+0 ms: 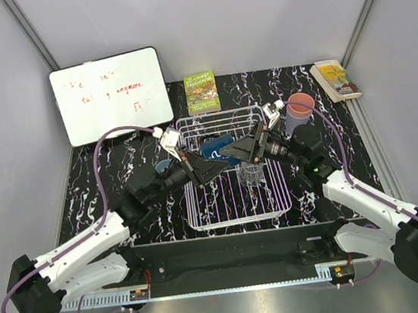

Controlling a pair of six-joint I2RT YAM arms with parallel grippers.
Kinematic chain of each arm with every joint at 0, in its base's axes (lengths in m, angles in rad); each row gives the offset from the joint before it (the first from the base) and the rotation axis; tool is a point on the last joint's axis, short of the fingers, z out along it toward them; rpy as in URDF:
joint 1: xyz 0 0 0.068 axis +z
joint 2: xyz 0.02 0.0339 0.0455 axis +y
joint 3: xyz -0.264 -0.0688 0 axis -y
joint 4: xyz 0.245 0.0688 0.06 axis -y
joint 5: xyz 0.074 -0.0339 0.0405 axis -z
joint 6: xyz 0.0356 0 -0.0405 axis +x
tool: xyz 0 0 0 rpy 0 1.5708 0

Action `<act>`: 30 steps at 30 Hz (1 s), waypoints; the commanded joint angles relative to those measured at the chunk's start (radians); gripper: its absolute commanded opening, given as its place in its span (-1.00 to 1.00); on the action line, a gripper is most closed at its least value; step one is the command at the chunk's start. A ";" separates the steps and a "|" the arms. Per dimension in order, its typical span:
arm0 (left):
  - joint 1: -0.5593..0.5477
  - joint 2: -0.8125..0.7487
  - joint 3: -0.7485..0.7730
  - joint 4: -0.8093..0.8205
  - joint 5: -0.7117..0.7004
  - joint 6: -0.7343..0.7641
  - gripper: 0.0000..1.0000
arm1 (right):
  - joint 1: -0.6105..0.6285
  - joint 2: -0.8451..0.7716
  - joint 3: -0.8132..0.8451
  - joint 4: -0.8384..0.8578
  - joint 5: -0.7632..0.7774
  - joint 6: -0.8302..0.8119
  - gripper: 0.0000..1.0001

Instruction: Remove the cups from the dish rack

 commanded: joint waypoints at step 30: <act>0.116 0.009 0.511 -1.169 -0.865 0.234 -1.00 | -0.018 -0.107 0.188 -0.581 0.446 -0.386 0.99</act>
